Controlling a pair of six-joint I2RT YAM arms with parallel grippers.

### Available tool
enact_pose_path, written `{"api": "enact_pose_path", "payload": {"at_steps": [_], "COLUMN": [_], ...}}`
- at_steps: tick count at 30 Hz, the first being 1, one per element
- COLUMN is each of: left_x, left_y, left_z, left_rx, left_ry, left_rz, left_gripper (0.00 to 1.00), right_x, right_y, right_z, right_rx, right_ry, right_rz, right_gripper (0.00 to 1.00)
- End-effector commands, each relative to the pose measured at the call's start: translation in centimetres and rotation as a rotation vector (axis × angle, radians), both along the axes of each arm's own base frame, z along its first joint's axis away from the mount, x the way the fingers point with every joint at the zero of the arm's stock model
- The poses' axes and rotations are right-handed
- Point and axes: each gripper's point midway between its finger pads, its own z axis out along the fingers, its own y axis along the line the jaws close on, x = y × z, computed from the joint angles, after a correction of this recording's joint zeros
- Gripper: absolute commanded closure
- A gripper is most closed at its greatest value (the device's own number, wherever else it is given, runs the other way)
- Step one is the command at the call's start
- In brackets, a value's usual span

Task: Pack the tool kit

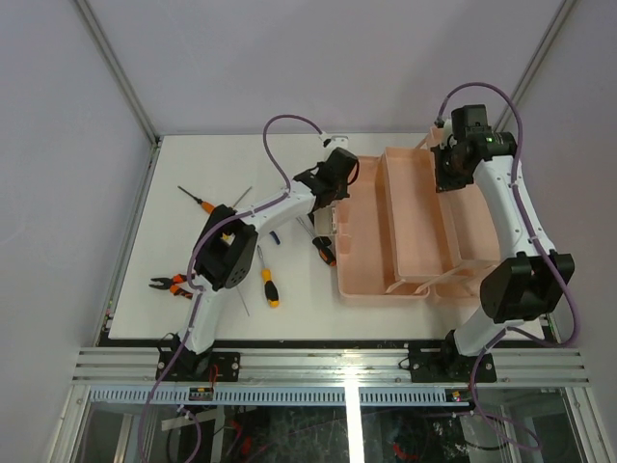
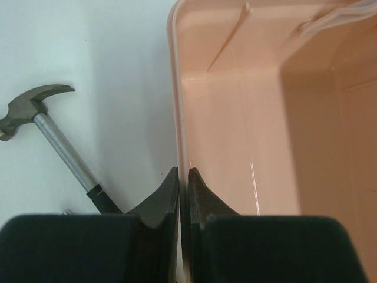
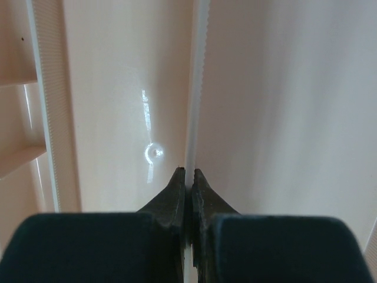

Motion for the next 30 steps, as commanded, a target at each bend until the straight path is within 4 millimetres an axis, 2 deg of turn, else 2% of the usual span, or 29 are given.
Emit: {"api": "enact_pose_path", "payload": {"at_steps": [1, 4, 5, 7, 9, 12, 16, 21, 25, 27, 30], "left_x": [0.1, 0.1, 0.0, 0.0, -0.1, -0.1, 0.2, 0.5, -0.6, -1.4, -1.9], "left_y": [0.0, 0.2, 0.1, -0.1, -0.4, -0.7, -0.7, -0.6, 0.3, 1.7, 6.1], "left_z": [-1.5, -1.7, -1.6, -1.3, -1.2, -0.5, 2.1, 8.5, 13.7, 15.9, 18.5], "left_rx": [0.005, 0.010, 0.011, 0.003, -0.001, -0.008, -0.020, -0.073, -0.131, -0.136, -0.144], "left_ry": [0.019, 0.024, 0.022, 0.020, 0.021, 0.011, -0.035, -0.139, -0.213, -0.251, -0.288], "left_rz": [-0.056, -0.070, -0.081, -0.100, -0.115, -0.133, -0.140, -0.135, -0.120, -0.105, -0.047], "left_gripper": [0.97, 0.78, 0.67, 0.43, 0.29, 0.18, 0.09, 0.08, 0.07, 0.07, 0.07], "right_x": [5.6, 5.7, 5.6, 5.4, 5.1, 4.6, 3.9, 2.4, 0.6, -0.5, -2.1], "right_y": [1.1, 1.2, 1.3, 1.1, 1.0, 1.1, 1.2, 1.2, 0.9, 0.9, 0.9], "right_z": [6.4, 6.5, 6.6, 6.7, 7.0, 7.5, 9.2, 12.6, 15.8, 17.1, 18.2], "right_rx": [0.013, 0.024, 0.025, 0.022, 0.019, 0.026, 0.047, 0.061, 0.063, 0.068, 0.072], "right_ry": [-0.309, -0.317, -0.321, -0.338, -0.355, -0.374, -0.416, -0.485, -0.554, -0.574, -0.575], "right_rz": [0.084, 0.082, 0.083, 0.076, 0.070, 0.070, 0.066, 0.061, 0.053, 0.054, 0.062], "right_gripper": [0.97, 0.83, 0.75, 0.67, 0.58, 0.52, 0.48, 0.44, 0.40, 0.39, 0.36]}}
